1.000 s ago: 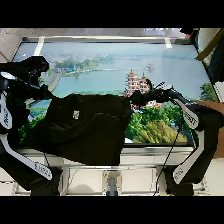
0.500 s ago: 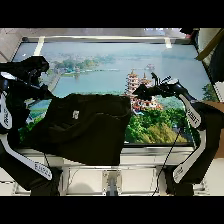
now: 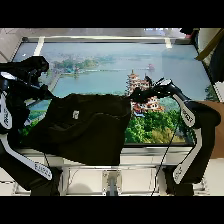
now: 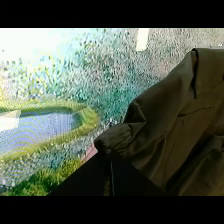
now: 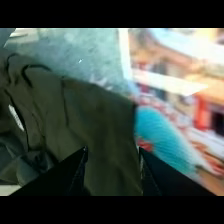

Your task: Fold the clothes and pants, and hang the long-sleeved shirts on hangers.

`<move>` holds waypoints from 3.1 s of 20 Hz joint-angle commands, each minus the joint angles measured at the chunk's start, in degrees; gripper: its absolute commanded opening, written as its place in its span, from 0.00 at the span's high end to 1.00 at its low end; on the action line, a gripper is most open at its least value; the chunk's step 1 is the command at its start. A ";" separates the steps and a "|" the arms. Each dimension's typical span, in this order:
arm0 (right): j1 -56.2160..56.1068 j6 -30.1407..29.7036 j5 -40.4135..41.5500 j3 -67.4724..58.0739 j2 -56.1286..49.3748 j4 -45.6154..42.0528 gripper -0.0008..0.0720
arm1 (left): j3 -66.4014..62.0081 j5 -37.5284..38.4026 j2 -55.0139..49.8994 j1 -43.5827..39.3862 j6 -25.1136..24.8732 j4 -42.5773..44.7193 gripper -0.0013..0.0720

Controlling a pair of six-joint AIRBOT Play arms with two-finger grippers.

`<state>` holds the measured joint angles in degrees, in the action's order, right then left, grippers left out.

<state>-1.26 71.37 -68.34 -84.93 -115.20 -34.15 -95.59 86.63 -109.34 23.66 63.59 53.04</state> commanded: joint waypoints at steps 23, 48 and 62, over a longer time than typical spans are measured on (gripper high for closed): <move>5.16 0.04 -21.24 -34.45 54.66 -6.03 0.98 | -0.68 -20.24 67.71 5.73 0.70 -12.57 0.96; 5.14 -2.03 -1.90 -26.95 10.54 -16.96 0.99 | 3.48 -36.30 17.88 -20.87 10.34 29.07 0.95; -5.38 -9.14 -11.56 -22.12 13.64 -26.99 0.99 | -2.93 -35.89 11.76 -14.91 21.46 31.26 0.95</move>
<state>-2.85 63.33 -74.13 -110.26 -105.69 -57.89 -98.35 40.95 -99.83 5.91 84.68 83.35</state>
